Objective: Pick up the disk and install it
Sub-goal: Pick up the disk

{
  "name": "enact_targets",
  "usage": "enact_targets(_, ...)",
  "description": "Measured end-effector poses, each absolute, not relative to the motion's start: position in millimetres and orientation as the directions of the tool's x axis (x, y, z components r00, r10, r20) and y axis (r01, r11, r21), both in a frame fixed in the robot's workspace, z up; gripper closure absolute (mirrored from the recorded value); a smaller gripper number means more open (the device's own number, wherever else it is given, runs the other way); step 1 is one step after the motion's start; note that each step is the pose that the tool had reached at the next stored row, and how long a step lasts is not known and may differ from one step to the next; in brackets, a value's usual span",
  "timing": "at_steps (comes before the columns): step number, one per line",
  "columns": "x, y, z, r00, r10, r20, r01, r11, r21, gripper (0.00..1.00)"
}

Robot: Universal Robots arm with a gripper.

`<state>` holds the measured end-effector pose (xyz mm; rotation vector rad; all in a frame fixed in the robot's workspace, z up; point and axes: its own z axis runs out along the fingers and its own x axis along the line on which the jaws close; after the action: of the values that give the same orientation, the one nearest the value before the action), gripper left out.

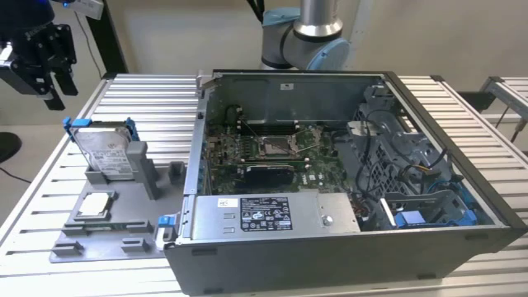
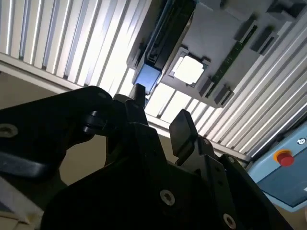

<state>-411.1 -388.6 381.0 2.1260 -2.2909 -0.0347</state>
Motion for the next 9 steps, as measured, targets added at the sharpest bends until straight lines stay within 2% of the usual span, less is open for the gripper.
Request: enact_targets(9, -411.1, -388.5, 378.4, 0.07, -0.998, -0.003, -0.997, -0.07, 0.027, 1.0)
